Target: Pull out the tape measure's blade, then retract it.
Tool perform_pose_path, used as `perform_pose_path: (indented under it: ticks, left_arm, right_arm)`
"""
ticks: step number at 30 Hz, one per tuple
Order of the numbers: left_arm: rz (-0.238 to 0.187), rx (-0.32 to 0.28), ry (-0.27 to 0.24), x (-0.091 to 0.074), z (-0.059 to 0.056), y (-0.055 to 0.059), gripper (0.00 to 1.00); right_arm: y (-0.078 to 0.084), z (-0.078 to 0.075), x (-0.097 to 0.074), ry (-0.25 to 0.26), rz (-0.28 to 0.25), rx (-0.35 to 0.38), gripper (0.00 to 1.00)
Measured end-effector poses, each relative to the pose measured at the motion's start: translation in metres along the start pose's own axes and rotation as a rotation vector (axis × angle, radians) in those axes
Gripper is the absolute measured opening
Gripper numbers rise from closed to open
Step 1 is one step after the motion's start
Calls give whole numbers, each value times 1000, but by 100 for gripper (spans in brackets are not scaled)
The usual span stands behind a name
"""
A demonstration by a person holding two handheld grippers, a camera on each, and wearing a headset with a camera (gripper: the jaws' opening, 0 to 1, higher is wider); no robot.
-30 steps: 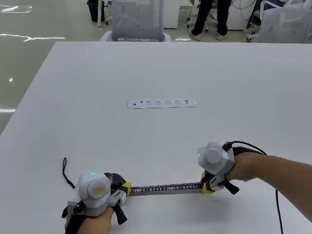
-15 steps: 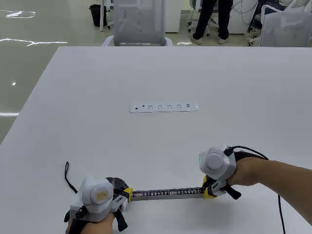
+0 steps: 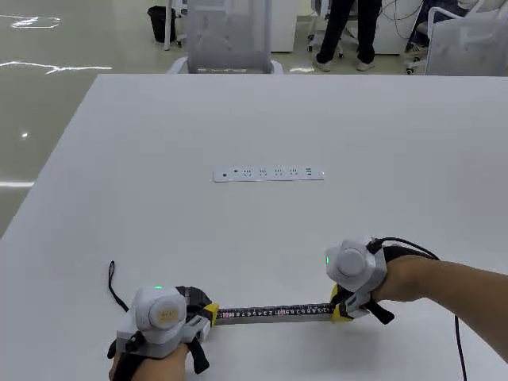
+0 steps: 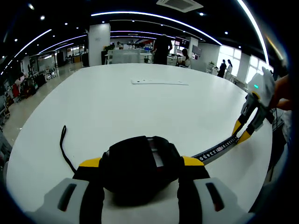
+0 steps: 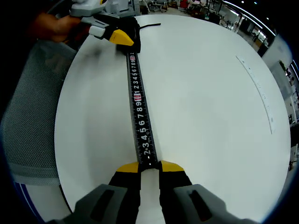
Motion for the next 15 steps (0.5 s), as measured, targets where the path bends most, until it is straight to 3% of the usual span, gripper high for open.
perform_pose_path:
  ticks: [15]
  left_arm:
    - [4, -7, 3, 0, 0, 0, 60]
  right_arm:
    - [-5, 1, 1, -5, 1, 5, 14]
Point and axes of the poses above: the centre of the closed fingertips' face, and the gripper's own axes: x roughly forward along the fingers, z roughly to its left, y roughly out of its underside, the point moved 1 cm from there along -x, roughly backward along the fingers, and after that the axes turned 5 degrees about x, right-handed, at the moved point
